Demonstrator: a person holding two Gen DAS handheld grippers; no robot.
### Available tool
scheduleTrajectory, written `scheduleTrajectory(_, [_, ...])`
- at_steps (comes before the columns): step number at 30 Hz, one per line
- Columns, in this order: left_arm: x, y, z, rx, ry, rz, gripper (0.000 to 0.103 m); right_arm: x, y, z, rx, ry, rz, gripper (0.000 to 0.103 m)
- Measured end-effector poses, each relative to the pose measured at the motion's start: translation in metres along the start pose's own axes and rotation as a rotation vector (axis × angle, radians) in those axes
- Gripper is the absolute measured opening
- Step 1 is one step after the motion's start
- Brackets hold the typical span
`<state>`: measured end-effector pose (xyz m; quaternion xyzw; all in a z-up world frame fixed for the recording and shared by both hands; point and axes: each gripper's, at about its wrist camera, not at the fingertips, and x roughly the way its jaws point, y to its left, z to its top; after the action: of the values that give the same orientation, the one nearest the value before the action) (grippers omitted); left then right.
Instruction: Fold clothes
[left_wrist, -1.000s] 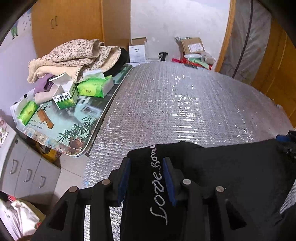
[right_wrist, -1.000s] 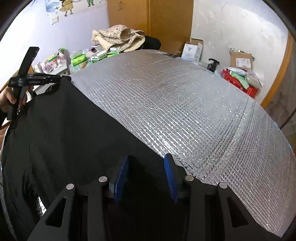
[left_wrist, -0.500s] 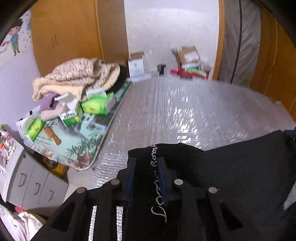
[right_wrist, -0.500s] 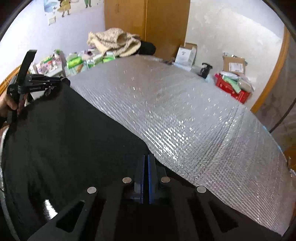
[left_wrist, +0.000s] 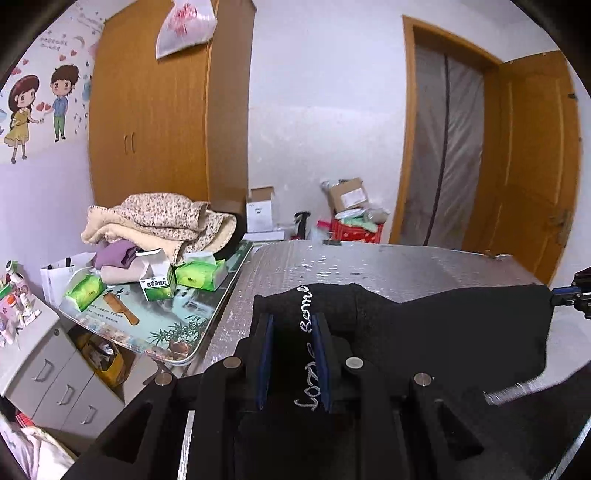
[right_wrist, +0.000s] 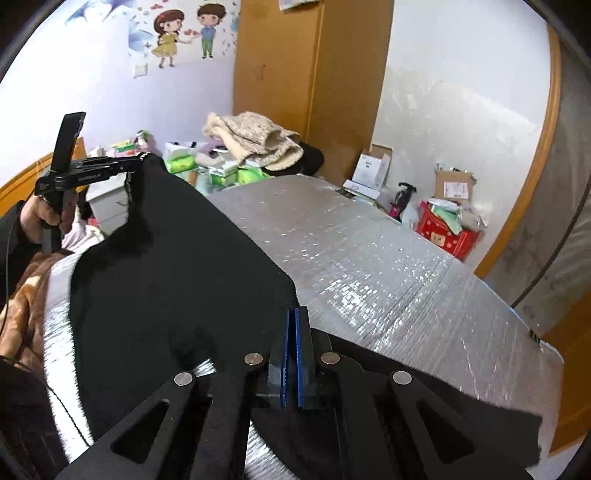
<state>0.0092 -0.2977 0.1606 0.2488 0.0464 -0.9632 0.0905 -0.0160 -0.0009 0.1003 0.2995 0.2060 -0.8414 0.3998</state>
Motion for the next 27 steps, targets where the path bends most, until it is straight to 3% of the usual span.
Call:
scheduleTrajectory(5, [-0.036, -0.007, -0.038, 0.004, -0.016, -0.021, 0.022, -0.029, 0.044, -0.033, -0.016, 0.011, 0.015, 0.003])
scheduleTrajectory(9, [-0.045, -0.010, -0.080, 0.000, 0.035, -0.031, 0.024, -0.027, 0.070, -0.070, 0.001, 0.070, 0.039, 0.003])
scheduleTrajectory(14, [-0.051, 0.002, -0.126, -0.117, 0.106, -0.082, 0.026, -0.009, 0.097, -0.117, 0.037, 0.186, 0.095, 0.006])
scheduleTrajectory(16, [-0.061, 0.009, -0.140, -0.186, 0.090, -0.086, 0.026, -0.010, 0.104, -0.130, 0.053, 0.199, 0.105, 0.009])
scheduleTrajectory(21, [-0.087, 0.021, -0.150, -0.318, 0.054, -0.053, 0.026, -0.024, 0.109, -0.131, 0.083, 0.146, 0.099, 0.022])
scheduleTrajectory(27, [-0.099, 0.011, -0.136, -0.414, 0.007, -0.114, 0.033, -0.035, 0.106, -0.090, -0.009, 0.031, 0.047, 0.028])
